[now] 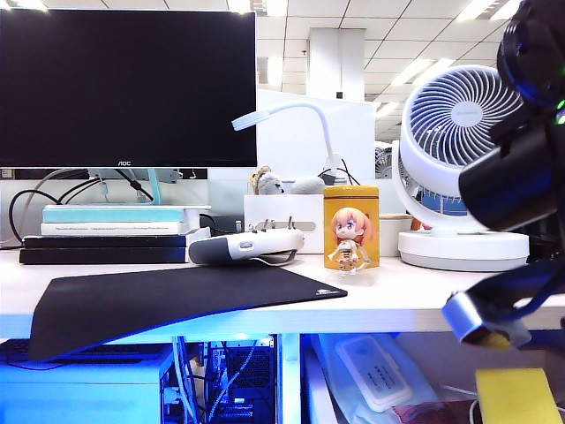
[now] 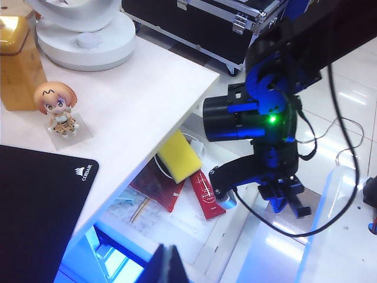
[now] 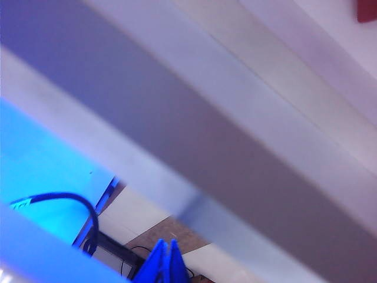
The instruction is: Open the drawer, place the cleaning sponge inside, then close the drawer.
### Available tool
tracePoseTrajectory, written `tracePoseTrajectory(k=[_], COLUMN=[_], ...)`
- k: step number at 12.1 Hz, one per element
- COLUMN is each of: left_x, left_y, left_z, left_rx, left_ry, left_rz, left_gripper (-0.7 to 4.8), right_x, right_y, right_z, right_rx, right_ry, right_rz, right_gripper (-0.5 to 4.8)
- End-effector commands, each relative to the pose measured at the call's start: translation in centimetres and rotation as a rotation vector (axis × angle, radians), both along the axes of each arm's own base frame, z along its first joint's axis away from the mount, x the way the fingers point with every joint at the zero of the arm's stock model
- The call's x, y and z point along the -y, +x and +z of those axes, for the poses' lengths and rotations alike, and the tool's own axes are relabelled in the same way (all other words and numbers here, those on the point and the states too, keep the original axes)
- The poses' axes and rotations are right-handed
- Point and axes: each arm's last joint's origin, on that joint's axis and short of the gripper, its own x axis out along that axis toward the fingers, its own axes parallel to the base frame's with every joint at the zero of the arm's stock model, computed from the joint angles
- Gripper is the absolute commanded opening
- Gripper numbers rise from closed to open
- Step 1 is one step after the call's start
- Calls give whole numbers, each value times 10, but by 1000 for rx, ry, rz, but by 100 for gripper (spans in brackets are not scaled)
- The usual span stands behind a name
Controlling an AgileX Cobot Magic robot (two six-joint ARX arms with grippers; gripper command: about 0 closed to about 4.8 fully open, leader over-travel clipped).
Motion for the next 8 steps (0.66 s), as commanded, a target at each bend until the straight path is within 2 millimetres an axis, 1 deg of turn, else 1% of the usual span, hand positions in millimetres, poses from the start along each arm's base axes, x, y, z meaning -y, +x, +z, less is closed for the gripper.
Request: tracePoseTrajectory(k=[1,2,8], left_x=[0,0,0], left_y=[0,0,0], left_z=[3,3,3], left_rx=[15,15,15], left_ry=[-9,-9,-9], left_rz=[-2,-2,-2], left_gripper=[-6,-6,-6], right_x=[-2,-2,-5], right_y=[5,8,15], right_z=[-6,-8,-10], right_rx=[33,70,147], right_ry=[5,-10,17], right_rz=[7,15,15], right_gripper=[-8,-8,-8])
